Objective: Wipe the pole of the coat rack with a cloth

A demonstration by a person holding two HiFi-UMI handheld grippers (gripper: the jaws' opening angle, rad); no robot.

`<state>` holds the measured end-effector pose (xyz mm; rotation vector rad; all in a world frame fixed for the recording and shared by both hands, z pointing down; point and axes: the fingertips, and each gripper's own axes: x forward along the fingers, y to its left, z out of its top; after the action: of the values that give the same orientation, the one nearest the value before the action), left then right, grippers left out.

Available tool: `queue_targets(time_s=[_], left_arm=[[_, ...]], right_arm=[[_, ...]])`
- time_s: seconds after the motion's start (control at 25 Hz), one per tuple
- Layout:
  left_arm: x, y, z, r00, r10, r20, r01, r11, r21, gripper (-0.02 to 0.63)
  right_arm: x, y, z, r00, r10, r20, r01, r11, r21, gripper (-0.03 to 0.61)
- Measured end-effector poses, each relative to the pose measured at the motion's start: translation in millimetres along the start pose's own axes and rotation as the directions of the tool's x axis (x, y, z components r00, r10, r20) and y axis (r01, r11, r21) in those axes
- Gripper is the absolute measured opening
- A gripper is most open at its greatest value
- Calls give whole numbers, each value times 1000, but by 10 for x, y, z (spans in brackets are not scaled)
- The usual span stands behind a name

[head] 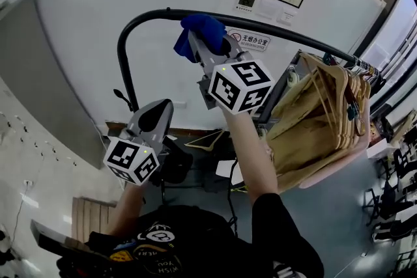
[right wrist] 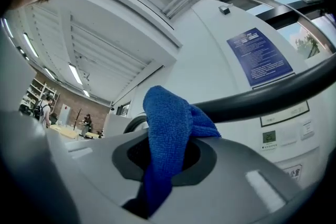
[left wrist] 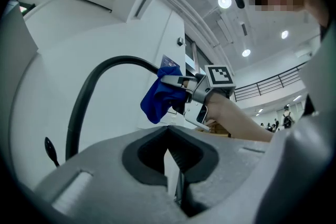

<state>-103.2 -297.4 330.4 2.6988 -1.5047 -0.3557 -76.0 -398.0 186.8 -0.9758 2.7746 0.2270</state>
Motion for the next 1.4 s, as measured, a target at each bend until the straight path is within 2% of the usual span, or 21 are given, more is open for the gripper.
queue_targets(time_s=[0.16,0.28,0.4,0.52,0.6,0.76,1.0,1.08,1.24,1.32,1.4], left_arm=[[-22,96,44,1000,15,9,-15,1000,-2,3],[55,20,-18,1000,-9,1,9,1000,-7,2],[176,-89,-161,999,-41,-24,41,999,-30,2],[343,-275,-271,995,-89,-45,87,995,-48,2],[466,-455,-321,990,-133,-50,130,990,-54,2],[645,-813,-408,975,-216,-53,213,975,-58,3],[783,-1021,-449,962,-266,-61,262,963,-63,3],[782,-994,-453,963,-263,-64,259,964,-64,2],[729,-890,-434,967,-245,-66,241,968,-64,3],[683,-838,-423,970,-235,-65,231,971,-64,2],[612,-780,-408,973,-222,-65,218,974,-61,2]], right_arm=[[149,195,-23,999,40,-5,-40,999,-16,57],[34,88,-12,999,44,-2,-44,999,-17,55],[-253,-259,18,1000,-21,-3,21,999,-29,55],[-682,-794,80,990,-139,-9,139,989,-45,55],[-1043,-1230,121,969,-247,-24,245,967,-69,56],[-1753,-2024,199,901,-430,-60,423,900,-102,58],[-2504,-2840,311,791,-608,-70,601,793,-104,58],[-2618,-2962,319,768,-637,-66,631,770,-93,58],[-2552,-2870,321,764,-642,-62,636,766,-93,57],[-2416,-2703,320,780,-623,-60,614,780,-122,57],[-2187,-2439,306,815,-577,-57,563,811,-159,57]])
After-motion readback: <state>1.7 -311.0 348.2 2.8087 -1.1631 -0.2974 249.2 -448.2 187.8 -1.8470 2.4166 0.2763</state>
